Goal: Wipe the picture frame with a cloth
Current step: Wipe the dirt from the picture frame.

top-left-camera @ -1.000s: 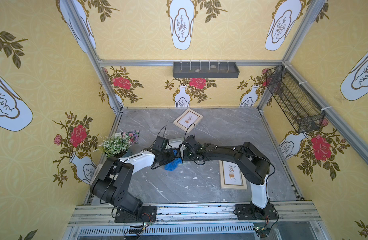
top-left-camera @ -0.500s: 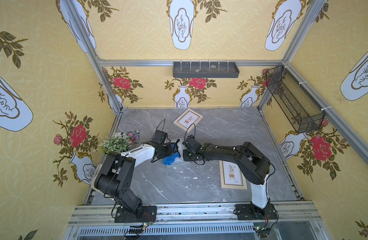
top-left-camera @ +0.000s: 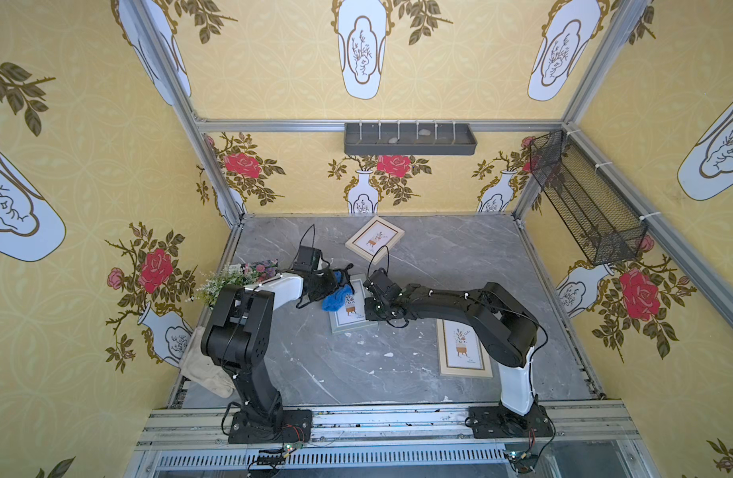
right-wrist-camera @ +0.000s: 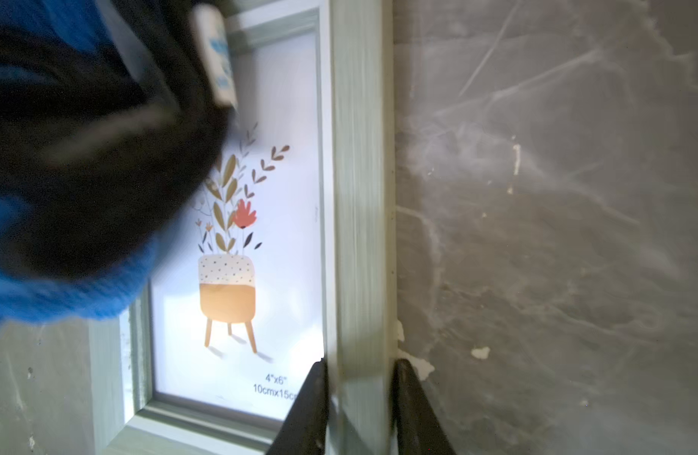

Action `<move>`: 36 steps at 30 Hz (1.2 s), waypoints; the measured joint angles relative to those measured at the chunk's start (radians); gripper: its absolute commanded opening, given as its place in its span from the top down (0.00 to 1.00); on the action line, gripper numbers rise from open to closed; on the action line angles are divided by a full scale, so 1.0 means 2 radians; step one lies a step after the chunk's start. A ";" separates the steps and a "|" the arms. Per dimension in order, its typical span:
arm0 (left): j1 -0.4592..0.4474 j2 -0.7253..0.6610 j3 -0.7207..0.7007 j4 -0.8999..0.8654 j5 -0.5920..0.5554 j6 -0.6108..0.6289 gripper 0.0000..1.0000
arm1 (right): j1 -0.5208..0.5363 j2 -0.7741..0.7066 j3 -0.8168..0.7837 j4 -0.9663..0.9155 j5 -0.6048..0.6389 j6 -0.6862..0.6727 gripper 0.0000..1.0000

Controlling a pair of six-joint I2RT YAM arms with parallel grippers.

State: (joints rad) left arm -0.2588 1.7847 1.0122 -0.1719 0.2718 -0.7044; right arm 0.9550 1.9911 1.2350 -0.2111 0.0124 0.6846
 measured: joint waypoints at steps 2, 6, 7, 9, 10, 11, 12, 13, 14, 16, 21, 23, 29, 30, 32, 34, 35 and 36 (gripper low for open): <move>-0.007 -0.003 -0.002 -0.001 -0.009 0.008 1.00 | 0.000 -0.001 -0.001 0.001 0.000 0.001 0.85; -0.043 -0.052 -0.063 -0.007 -0.027 0.008 1.00 | 0.000 0.000 0.000 0.000 0.000 0.001 0.85; -0.054 -0.064 -0.081 -0.006 -0.027 0.007 1.00 | 0.000 0.001 0.002 -0.001 0.000 0.001 0.85; -0.077 -0.092 -0.117 0.004 -0.033 -0.003 1.00 | 0.000 0.002 0.003 -0.003 -0.001 0.000 0.85; -0.081 -0.101 -0.130 0.009 -0.032 -0.007 1.00 | 0.000 0.002 0.004 -0.004 -0.001 0.000 0.85; -0.084 -0.108 -0.142 0.018 -0.031 -0.014 1.00 | 0.000 0.002 0.004 -0.004 -0.001 0.000 0.85; -0.084 -0.111 -0.149 0.027 -0.031 -0.019 1.00 | 0.000 0.002 0.004 -0.004 -0.001 0.000 0.85; -0.083 -0.110 -0.151 0.031 -0.030 -0.019 1.00 | 0.000 0.002 0.004 -0.004 -0.001 0.000 0.85; -0.079 -0.104 -0.148 0.031 -0.026 -0.019 1.00 | 0.000 0.002 0.004 -0.004 -0.001 0.000 0.85; -0.061 -0.086 -0.133 0.030 -0.006 -0.019 1.00 | 0.000 0.002 0.005 -0.005 -0.001 -0.001 0.85; -0.023 -0.032 -0.062 0.026 0.003 -0.007 1.00 | 0.000 0.000 0.003 -0.004 0.000 0.000 0.85; -0.020 -0.020 -0.044 0.019 -0.002 -0.004 1.00 | 0.000 0.000 0.002 -0.003 0.000 0.000 0.85; -0.045 -0.062 -0.075 0.004 -0.023 -0.002 1.00 | 0.000 0.000 0.002 -0.003 0.000 0.001 0.85; -0.057 -0.074 -0.087 -0.003 -0.027 -0.002 1.00 | 0.000 0.000 0.002 -0.003 0.000 0.001 0.85; -0.078 -0.096 -0.116 -0.009 -0.028 -0.005 1.00 | 0.000 0.000 0.002 -0.002 0.000 0.000 0.85; -0.096 -0.114 -0.143 0.007 -0.031 -0.019 1.00 | 0.000 0.000 0.002 -0.002 0.000 0.000 0.85; -0.107 -0.116 -0.152 0.018 -0.036 -0.027 1.00 | 0.000 0.000 0.002 -0.002 0.000 0.000 0.85; -0.118 -0.115 -0.155 0.027 -0.037 -0.033 1.00 | 0.000 0.001 0.002 -0.002 0.000 0.000 0.85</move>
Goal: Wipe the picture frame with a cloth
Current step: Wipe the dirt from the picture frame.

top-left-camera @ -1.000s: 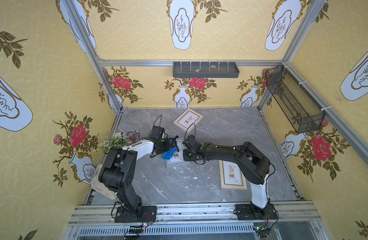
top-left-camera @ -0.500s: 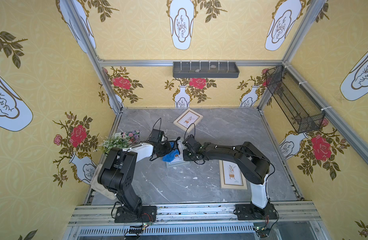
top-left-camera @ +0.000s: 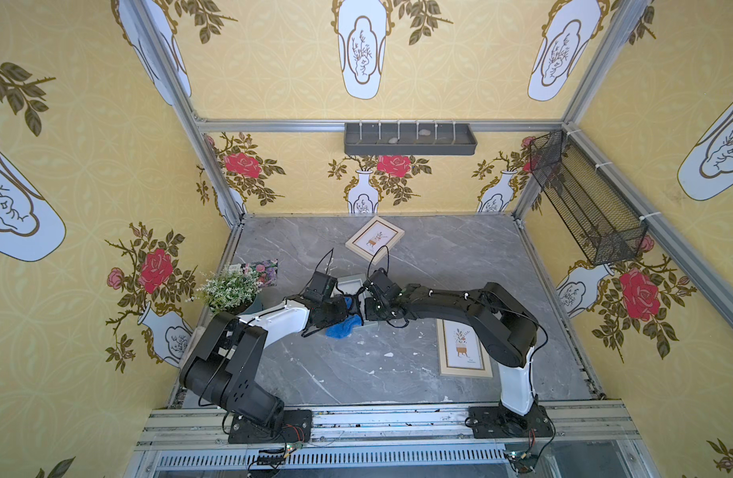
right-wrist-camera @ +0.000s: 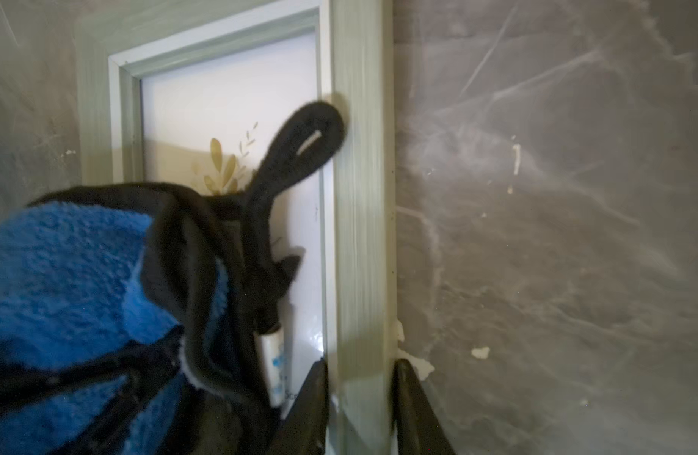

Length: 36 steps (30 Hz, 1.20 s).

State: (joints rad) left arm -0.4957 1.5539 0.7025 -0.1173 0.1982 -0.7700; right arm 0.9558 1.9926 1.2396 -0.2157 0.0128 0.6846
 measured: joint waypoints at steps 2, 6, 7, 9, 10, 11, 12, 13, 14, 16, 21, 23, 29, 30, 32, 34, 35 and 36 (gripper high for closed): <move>-0.021 0.015 0.005 0.016 0.001 -0.011 1.00 | 0.000 0.001 0.002 -0.002 0.000 0.000 0.85; -0.036 0.058 0.031 0.043 0.019 -0.030 1.00 | 0.000 0.001 0.003 -0.005 0.007 0.000 0.85; -0.036 0.064 0.036 0.047 0.020 -0.031 1.00 | 0.000 0.001 0.003 -0.007 0.014 0.001 0.85; -0.032 0.072 0.047 0.050 0.024 -0.030 1.00 | -0.001 -0.001 0.002 -0.007 0.019 0.002 0.85; -0.027 0.072 0.047 0.050 0.028 -0.031 1.00 | -0.001 -0.002 0.000 -0.005 0.023 0.002 0.85; -0.019 0.070 0.047 0.049 0.033 -0.030 1.00 | 0.000 -0.002 -0.002 -0.003 0.026 0.003 0.85; -0.009 0.066 0.046 0.049 0.041 -0.025 1.00 | 0.000 -0.002 -0.003 -0.002 0.026 0.003 0.85; 0.002 0.061 0.042 0.047 0.042 -0.022 1.00 | 0.000 -0.002 -0.003 -0.001 0.026 0.003 0.85; 0.018 0.049 0.036 0.038 0.034 -0.019 1.00 | 0.000 -0.002 -0.004 -0.001 0.026 0.004 0.85; 0.042 0.022 0.026 0.008 0.016 -0.008 1.00 | 0.000 -0.003 -0.005 0.001 0.026 0.004 0.85; 0.069 -0.052 0.024 -0.075 -0.061 0.019 1.00 | 0.002 -0.003 -0.008 0.013 0.023 0.008 0.85; 0.075 -0.070 0.029 -0.112 -0.094 0.024 1.00 | 0.002 -0.003 -0.008 0.013 0.023 0.009 0.85; 0.041 -0.111 0.065 -0.149 -0.120 0.031 1.00 | 0.002 -0.003 -0.010 0.016 0.023 0.009 0.85; 0.035 -0.105 0.071 -0.146 -0.114 0.031 1.00 | 0.002 -0.003 -0.010 0.016 0.023 0.009 0.85; 0.016 -0.077 0.078 -0.137 -0.105 0.030 1.00 | 0.002 -0.003 -0.009 0.016 0.023 0.009 0.85; -0.002 -0.040 0.084 -0.125 -0.080 0.025 1.00 | 0.002 -0.003 -0.008 0.014 0.023 0.009 0.85; -0.008 -0.026 0.086 -0.120 -0.072 0.023 1.00 | 0.002 -0.003 -0.008 0.014 0.023 0.009 0.85; -0.015 -0.006 0.090 -0.114 -0.064 0.017 1.00 | 0.003 -0.003 -0.007 0.013 0.024 0.009 0.85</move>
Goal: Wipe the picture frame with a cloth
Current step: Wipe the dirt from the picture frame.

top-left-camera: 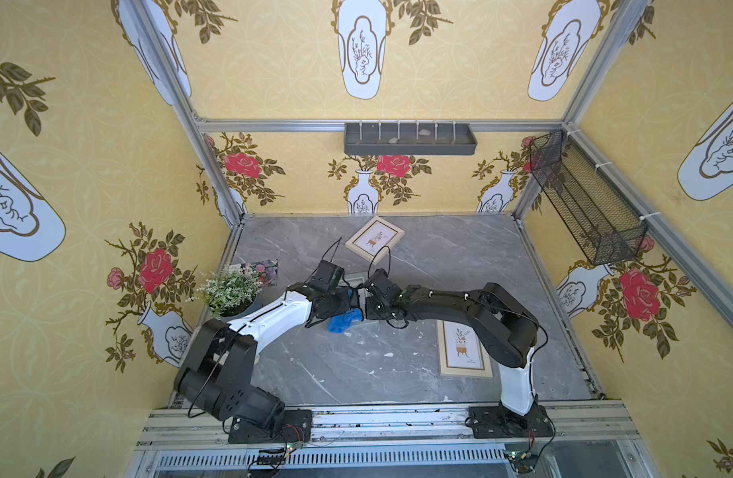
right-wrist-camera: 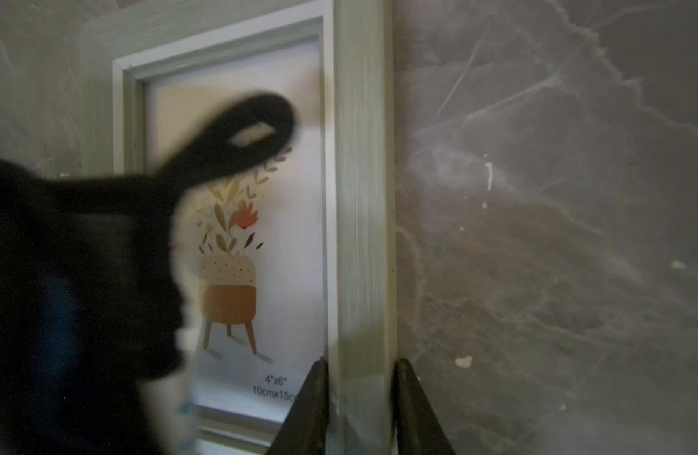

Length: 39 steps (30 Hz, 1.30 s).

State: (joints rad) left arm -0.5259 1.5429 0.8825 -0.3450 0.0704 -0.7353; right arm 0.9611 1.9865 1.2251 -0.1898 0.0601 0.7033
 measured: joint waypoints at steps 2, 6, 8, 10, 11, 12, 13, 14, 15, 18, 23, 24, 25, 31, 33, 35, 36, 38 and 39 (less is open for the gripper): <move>-0.007 0.024 0.002 0.010 0.008 -0.004 1.00 | 0.000 0.000 0.000 -0.001 0.001 0.000 0.85; -0.012 0.040 -0.014 0.032 0.018 -0.015 1.00 | 0.000 0.000 -0.002 0.001 0.001 0.000 0.85; -0.012 0.037 -0.025 0.048 0.021 -0.016 1.00 | 0.000 0.000 -0.002 0.002 0.001 0.001 0.85; -0.012 0.038 -0.035 0.064 0.028 -0.018 1.00 | 0.000 0.000 -0.003 0.003 0.001 0.001 0.85; -0.012 0.040 -0.038 0.075 0.033 -0.019 1.00 | 0.000 0.000 -0.003 0.003 0.001 0.001 0.85; -0.012 0.045 -0.040 0.084 0.038 -0.022 1.00 | 0.000 0.000 -0.002 0.003 0.001 0.001 0.85; -0.012 0.051 -0.041 0.096 0.046 -0.026 1.00 | 0.000 0.000 -0.002 0.003 0.001 0.001 0.85; -0.011 0.059 -0.040 0.108 0.054 -0.026 1.00 | 0.000 0.000 -0.001 0.002 0.001 0.001 0.85; -0.011 0.067 -0.036 0.118 0.062 -0.028 1.00 | 0.000 0.001 0.000 0.001 0.000 0.001 0.85; -0.001 0.092 -0.014 0.130 0.083 -0.031 1.00 | 0.002 0.001 0.002 -0.002 0.000 0.001 0.85; 0.058 0.127 0.027 0.146 0.131 -0.028 1.00 | 0.005 0.001 0.001 -0.002 0.004 0.001 0.85; 0.069 0.132 0.036 0.144 0.127 -0.024 1.00 | 0.006 0.000 0.000 -0.001 0.005 0.001 0.85; 0.080 0.138 0.047 0.138 0.122 -0.020 1.00 | 0.006 -0.001 -0.002 0.000 0.006 0.002 0.85; 0.117 0.151 0.089 0.106 0.107 0.002 1.00 | 0.007 -0.005 -0.007 0.001 0.007 0.006 0.85; 0.113 0.143 0.091 0.095 0.096 0.005 1.00 | 0.007 -0.006 -0.007 0.000 0.008 0.006 0.85; 0.097 0.135 0.095 0.087 0.090 0.010 1.00 | 0.007 -0.006 -0.007 -0.003 0.008 0.006 0.85; 0.088 0.134 0.097 0.086 0.091 0.010 1.00 | 0.007 -0.006 -0.007 -0.004 0.008 0.006 0.85; 0.069 0.141 0.103 0.086 0.097 0.010 1.00 | 0.007 -0.006 -0.006 -0.005 0.008 0.006 0.85; 0.062 0.147 0.107 0.085 0.100 0.010 1.00 | 0.007 -0.006 -0.005 -0.006 0.008 0.005 0.85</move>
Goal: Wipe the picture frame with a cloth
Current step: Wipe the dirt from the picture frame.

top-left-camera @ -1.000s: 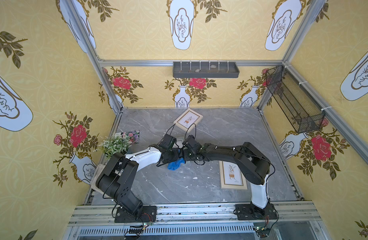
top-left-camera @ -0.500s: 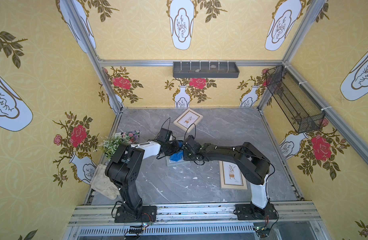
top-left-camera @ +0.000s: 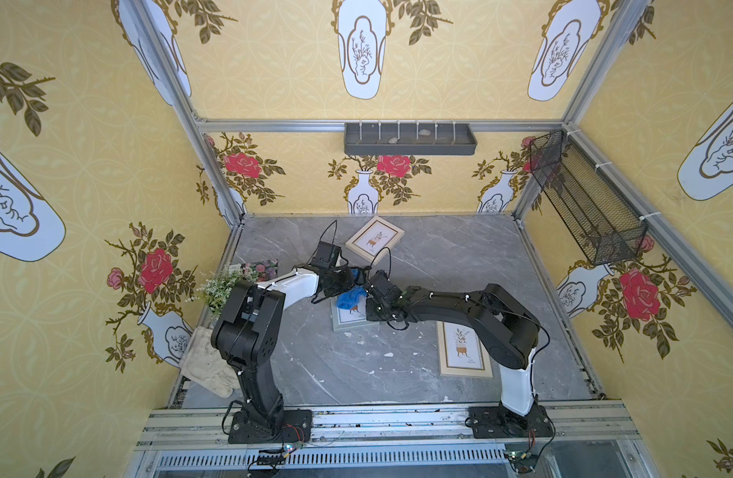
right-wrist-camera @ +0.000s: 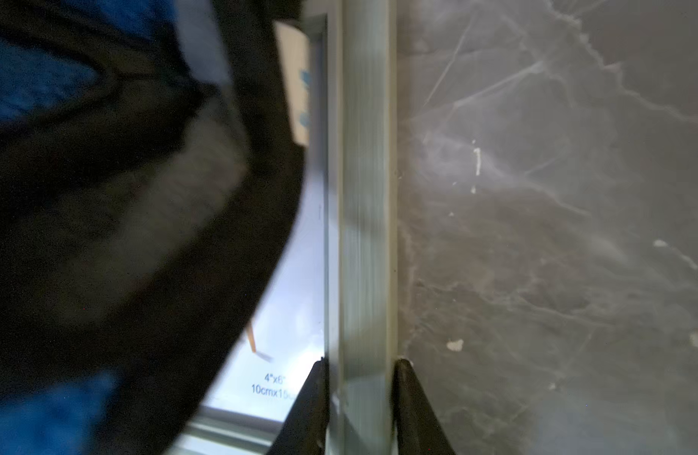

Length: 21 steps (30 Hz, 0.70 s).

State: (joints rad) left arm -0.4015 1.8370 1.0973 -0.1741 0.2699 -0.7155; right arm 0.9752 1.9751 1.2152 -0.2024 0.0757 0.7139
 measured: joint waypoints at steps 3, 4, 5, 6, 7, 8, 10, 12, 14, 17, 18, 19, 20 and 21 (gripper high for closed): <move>-0.014 0.029 0.019 -0.001 0.003 -0.002 1.00 | 0.000 0.002 0.003 -0.004 0.000 0.000 0.85; -0.020 0.038 0.027 -0.002 0.003 -0.003 1.00 | 0.000 0.002 0.003 -0.005 0.000 0.000 0.85; -0.024 0.044 0.033 -0.001 0.003 -0.006 1.00 | 0.000 0.002 0.004 -0.005 0.000 0.000 0.85; -0.028 0.051 0.041 -0.001 0.002 -0.007 1.00 | 0.000 0.002 0.003 -0.006 0.002 0.002 0.85; -0.030 0.058 0.049 -0.002 0.001 -0.007 1.00 | 0.000 0.001 0.003 -0.007 0.005 0.004 0.85; -0.031 0.063 0.057 -0.005 0.002 -0.007 1.00 | 0.000 0.001 0.002 -0.008 0.006 0.007 0.85; -0.027 0.073 0.070 -0.009 0.003 -0.005 1.00 | -0.001 0.000 0.001 -0.007 0.009 0.009 0.85; -0.016 0.075 0.072 -0.008 0.008 -0.002 1.00 | 0.000 -0.001 -0.001 -0.004 0.010 0.009 0.85; 0.005 0.068 0.063 -0.010 0.015 0.000 1.00 | 0.000 -0.001 -0.002 -0.002 0.010 0.009 0.85; 0.041 0.045 0.042 -0.026 0.008 0.004 1.00 | 0.000 -0.001 -0.004 0.005 0.011 0.009 0.85; 0.052 0.036 0.035 -0.033 0.001 0.007 1.00 | 0.000 -0.001 -0.004 0.005 0.012 0.009 0.85; 0.060 0.025 0.029 -0.036 -0.004 0.012 1.00 | 0.000 -0.001 -0.004 0.008 0.010 0.006 0.85; 0.065 0.015 0.025 -0.037 -0.015 0.015 1.00 | 0.000 -0.001 -0.005 0.009 0.007 0.003 0.85; 0.068 0.002 0.022 -0.039 -0.032 0.019 1.00 | 0.000 -0.001 -0.005 0.007 0.007 0.003 0.85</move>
State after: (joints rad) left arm -0.2646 1.8420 1.1404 -0.2527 0.2058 -0.6781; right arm 0.9752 1.9724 1.2049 -0.1883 0.0895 0.7208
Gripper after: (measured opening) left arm 0.106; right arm 0.267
